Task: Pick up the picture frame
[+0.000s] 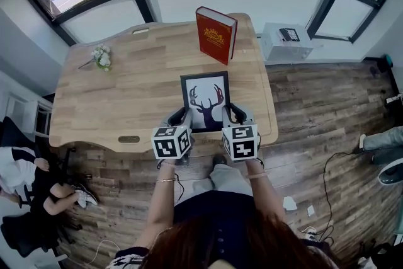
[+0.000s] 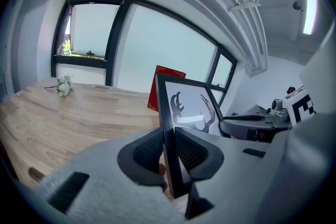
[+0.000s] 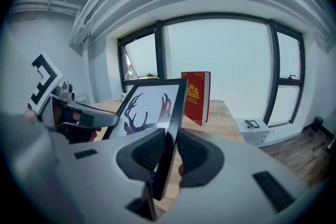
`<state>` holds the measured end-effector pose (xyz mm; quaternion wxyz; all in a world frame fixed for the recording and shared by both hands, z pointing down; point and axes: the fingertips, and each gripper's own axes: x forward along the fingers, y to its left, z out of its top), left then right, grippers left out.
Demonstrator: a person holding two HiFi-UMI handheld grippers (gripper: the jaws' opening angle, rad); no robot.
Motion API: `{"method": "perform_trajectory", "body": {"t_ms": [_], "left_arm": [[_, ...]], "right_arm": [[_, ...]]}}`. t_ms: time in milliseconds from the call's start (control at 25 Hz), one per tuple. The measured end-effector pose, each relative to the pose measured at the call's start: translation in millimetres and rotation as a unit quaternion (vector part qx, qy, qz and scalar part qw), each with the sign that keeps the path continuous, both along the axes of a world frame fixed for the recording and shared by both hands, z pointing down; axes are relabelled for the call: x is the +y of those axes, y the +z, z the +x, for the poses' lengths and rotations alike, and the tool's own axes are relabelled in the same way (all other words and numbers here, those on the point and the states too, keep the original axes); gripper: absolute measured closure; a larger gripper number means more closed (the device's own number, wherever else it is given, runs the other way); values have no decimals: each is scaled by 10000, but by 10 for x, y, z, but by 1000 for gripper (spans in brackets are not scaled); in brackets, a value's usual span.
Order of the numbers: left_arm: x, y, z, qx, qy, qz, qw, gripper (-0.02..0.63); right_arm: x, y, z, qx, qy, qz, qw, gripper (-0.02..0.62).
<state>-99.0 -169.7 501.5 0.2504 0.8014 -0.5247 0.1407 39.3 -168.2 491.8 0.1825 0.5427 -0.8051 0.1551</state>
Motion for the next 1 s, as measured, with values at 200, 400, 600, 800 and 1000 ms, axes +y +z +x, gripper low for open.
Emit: {"method": "perform_trajectory", "body": {"t_ms": [200,400,600,800,1000], "left_arm": [[152,-117,-26,21,60,148,9999,525],[321,-206,-59,51,110,266,9996,525],[458,-293,-79,53,155,384,9991,525],[590,-358,-112,66,173,480,9987,525],[703,-484,-138,94,206,636,9977,525]], "right_arm": [[174,-130,-28,28,53,160,9999,518],[359,-228,-61,47,95,279,9996,518],[508,-316,-80,58,127,383,9992,518],[649,-388,-114,73,148,482,9987,518],[769,-516,-141,86,193,639,9977,517]]}}
